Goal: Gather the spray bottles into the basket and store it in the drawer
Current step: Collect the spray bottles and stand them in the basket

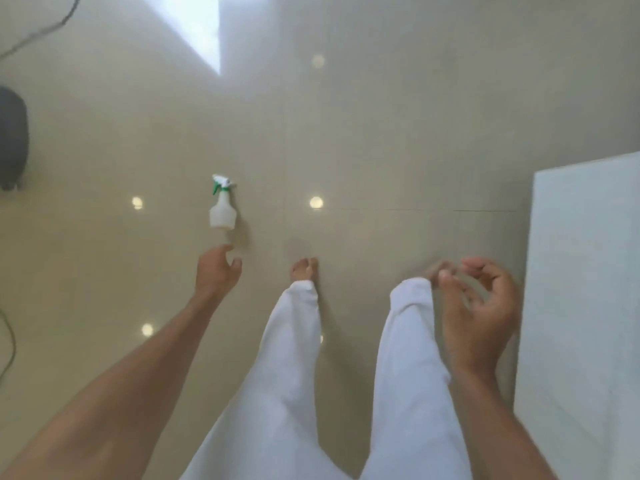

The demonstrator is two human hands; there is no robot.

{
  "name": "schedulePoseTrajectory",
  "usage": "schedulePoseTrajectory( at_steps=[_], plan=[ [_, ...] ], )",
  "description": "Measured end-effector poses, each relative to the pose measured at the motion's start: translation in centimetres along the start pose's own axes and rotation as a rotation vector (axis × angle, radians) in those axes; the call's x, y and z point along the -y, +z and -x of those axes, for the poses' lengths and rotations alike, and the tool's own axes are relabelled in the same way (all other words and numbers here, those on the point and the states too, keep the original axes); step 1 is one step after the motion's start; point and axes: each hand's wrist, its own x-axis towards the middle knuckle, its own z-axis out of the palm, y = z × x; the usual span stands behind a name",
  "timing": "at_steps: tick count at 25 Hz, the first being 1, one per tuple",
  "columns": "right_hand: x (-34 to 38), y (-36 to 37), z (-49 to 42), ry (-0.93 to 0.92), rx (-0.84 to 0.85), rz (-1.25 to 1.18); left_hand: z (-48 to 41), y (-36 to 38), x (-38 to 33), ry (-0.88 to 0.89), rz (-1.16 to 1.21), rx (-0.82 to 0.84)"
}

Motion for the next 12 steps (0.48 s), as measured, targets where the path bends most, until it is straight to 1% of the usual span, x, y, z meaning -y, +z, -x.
schedulePoseTrajectory(
  at_steps=[1,4,6,8,10,12],
  plan=[
    [0.1,2.0,-0.1,-0.048,0.007,0.014,-1.7,-0.4,1.7,-0.012,0.006,0.01],
    [0.2,8.5,-1.2,-0.096,0.074,-0.017,-7.1,-0.1,4.9,-0.011,0.048,-0.023],
    [-1.5,13.1,-2.4,-0.135,0.142,-0.018,-11.7,1.3,6.8,-0.017,0.064,-0.035],
    [-4.1,17.1,-4.5,-0.187,0.186,0.023,-16.5,3.8,8.4,-0.056,0.059,-0.05],
    [-7.9,19.9,-7.6,-0.226,0.234,0.127,-21.9,7.2,9.6,-0.101,0.051,-0.035],
    [-11.7,21.2,-10.9,-0.191,0.256,0.213,-27.0,10.1,10.4,-0.164,0.053,-0.03]
  ],
)
